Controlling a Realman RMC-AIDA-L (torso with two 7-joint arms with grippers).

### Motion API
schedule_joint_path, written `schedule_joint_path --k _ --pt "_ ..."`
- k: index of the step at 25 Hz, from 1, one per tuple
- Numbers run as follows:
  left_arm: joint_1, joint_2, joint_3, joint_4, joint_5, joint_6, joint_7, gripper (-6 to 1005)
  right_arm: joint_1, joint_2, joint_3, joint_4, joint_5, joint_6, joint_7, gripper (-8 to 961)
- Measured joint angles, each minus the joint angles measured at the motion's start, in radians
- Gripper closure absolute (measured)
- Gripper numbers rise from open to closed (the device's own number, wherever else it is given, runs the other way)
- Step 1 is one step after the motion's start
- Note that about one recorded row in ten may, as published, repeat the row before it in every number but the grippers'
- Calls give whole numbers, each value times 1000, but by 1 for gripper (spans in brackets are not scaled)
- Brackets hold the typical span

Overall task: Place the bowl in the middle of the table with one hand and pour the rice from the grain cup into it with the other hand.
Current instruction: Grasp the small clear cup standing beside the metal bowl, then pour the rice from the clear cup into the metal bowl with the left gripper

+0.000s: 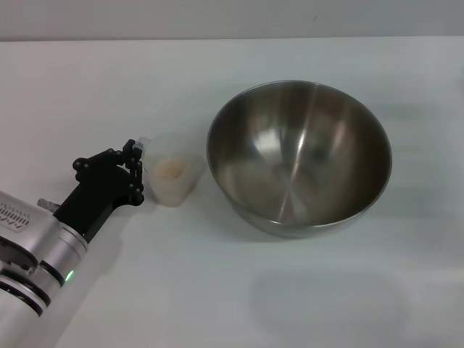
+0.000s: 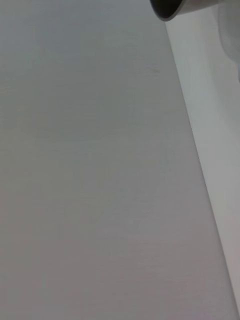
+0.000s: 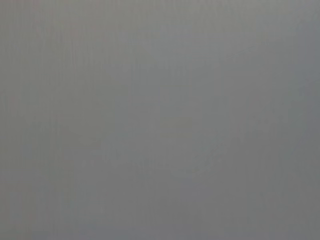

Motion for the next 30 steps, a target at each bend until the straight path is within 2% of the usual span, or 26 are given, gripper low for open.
schedule_joint_path --k 9,14,18,20,25,27,28,30 --pt "-2 0 -12 -3 -3 0 -23 973 -6 0 -1 -13 0 0 0 170" --pt "0 0 -27 -4 -5 7 -18 977 -6 0 -3 -17 0 0 0 170" --pt "5 -2 -69 3 -5 67 -3 975 -7 0 -3 -22 0 0 0 170" --pt "7 -2 -98 -4 -4 124 90 974 -7 0 -1 -22 0 0 0 170" --pt "-3 -2 -102 -17 0 220 254 972 -7 1 0 -26 0 1 0 170" --pt "-24 -2 -94 -31 3 292 412 971 -4 -1 0 -27 0 1 0 170" --pt "-24 -2 -94 -31 3 292 412 970 -4 -1 0 -27 0 1 0 170" --pt "-45 -2 -91 -46 18 313 560 969 0 -2 0 -28 0 1 0 170"
